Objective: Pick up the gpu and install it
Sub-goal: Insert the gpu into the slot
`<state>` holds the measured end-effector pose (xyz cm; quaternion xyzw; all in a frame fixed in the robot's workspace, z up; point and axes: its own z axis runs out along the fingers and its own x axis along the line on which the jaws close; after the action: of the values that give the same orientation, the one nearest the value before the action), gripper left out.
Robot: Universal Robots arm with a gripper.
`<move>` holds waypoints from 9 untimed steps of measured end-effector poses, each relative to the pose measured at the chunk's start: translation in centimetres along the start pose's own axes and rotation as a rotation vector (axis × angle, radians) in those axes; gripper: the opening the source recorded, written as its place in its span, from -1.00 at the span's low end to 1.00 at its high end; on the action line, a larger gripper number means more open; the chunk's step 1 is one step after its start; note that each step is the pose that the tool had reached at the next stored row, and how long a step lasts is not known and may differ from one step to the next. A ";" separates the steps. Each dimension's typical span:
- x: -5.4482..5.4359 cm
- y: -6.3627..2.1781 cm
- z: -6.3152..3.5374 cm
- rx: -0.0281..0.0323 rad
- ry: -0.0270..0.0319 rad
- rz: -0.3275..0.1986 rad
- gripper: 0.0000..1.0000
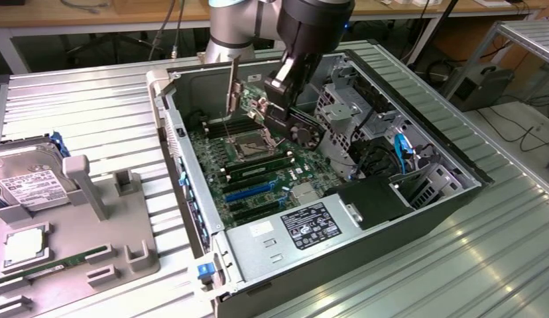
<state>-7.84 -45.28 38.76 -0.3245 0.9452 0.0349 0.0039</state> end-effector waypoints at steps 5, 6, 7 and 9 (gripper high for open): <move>0.0 0.00 0.07 0.0032 -0.0018 -0.086 -0.47; 0.0 -0.01 0.10 0.0034 -0.0019 -0.104 -0.47; 0.0 -0.01 0.14 0.0038 -0.0018 -0.130 -0.47; 0.0 -0.01 0.21 0.0042 -0.0014 -0.170 -0.47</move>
<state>-7.84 -45.28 38.56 -0.4037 0.9142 0.0327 0.0082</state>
